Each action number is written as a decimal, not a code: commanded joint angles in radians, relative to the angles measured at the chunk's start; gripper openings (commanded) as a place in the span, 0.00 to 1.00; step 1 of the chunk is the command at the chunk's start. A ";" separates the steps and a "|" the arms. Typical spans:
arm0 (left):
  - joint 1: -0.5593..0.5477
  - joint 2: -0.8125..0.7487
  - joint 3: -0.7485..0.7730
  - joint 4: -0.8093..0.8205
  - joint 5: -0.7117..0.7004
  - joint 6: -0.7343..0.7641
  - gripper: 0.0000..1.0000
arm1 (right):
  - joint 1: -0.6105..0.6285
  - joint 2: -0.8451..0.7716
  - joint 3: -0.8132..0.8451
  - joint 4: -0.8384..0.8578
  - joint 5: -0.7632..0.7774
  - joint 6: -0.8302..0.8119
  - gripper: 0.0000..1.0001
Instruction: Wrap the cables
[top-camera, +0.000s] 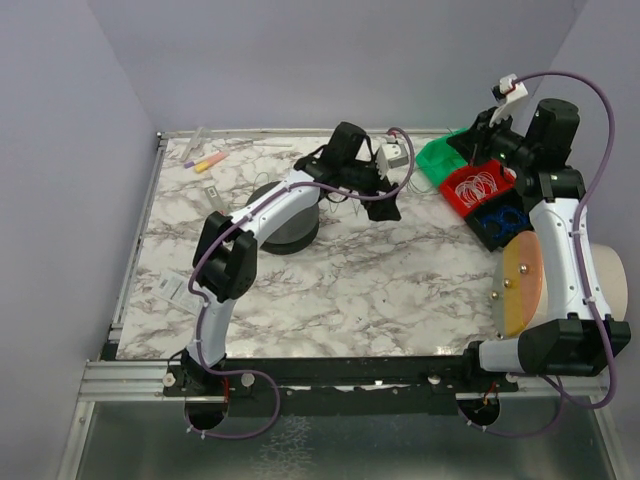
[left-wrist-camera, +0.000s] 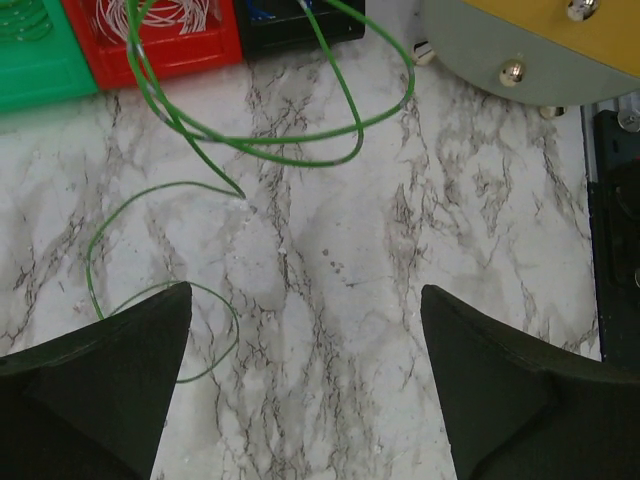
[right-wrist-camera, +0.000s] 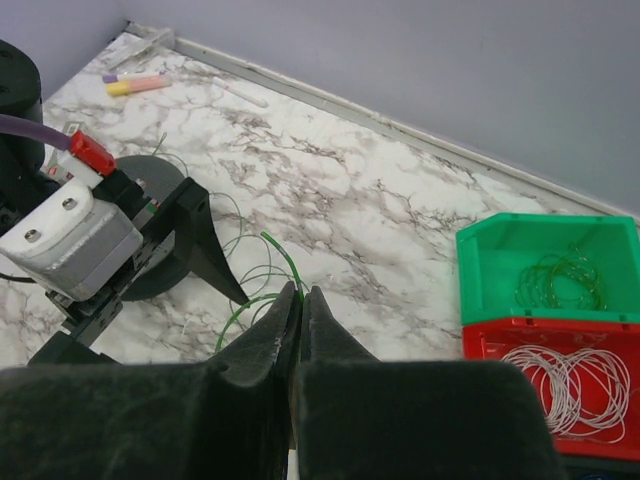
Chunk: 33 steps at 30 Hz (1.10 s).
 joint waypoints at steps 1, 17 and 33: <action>-0.027 0.015 0.035 0.058 0.025 -0.004 0.96 | -0.007 -0.019 -0.014 -0.032 -0.057 0.006 0.01; -0.048 0.101 0.018 0.186 -0.481 -0.005 0.78 | -0.023 -0.040 -0.014 -0.030 -0.080 0.006 0.00; -0.031 0.098 -0.021 0.151 -0.538 0.041 0.03 | -0.033 -0.043 -0.004 -0.025 -0.054 0.002 0.01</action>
